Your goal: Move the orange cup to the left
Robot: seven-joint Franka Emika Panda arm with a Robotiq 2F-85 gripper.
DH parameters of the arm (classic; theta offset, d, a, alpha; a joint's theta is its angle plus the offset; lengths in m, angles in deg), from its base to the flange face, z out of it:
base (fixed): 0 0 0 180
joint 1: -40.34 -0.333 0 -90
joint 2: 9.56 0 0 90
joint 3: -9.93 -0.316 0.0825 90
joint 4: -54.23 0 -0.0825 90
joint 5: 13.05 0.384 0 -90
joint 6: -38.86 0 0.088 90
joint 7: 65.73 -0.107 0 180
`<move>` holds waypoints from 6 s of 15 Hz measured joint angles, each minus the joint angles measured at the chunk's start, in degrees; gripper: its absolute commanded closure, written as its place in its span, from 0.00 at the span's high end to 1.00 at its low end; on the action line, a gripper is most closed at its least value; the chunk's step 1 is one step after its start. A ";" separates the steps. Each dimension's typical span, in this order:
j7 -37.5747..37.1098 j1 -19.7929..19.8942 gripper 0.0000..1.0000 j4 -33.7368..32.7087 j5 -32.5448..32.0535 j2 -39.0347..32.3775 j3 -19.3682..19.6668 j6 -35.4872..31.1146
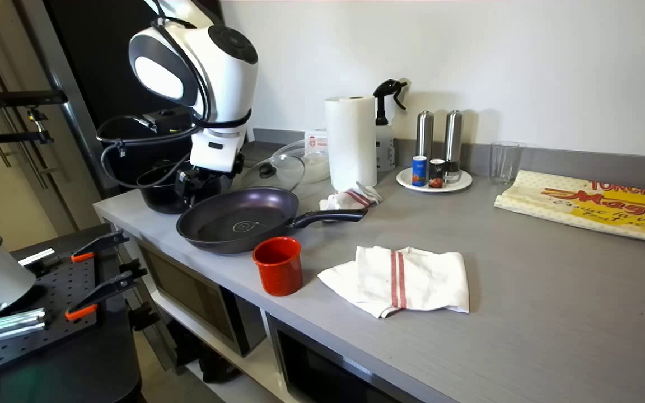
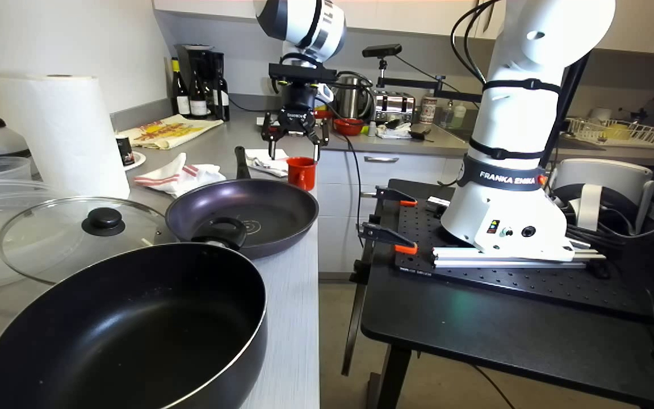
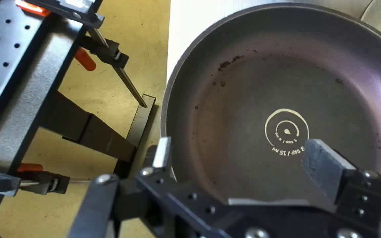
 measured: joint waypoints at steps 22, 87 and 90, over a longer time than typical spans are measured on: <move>-16.17 -0.52 1.00 -7.59 -15.83 -6.79 0.58 -4.60; -19.46 -1.04 0.00 -11.97 -21.95 -18.40 4.86 -17.32; -19.46 -1.18 0.04 -12.09 -22.43 -17.95 4.95 -17.55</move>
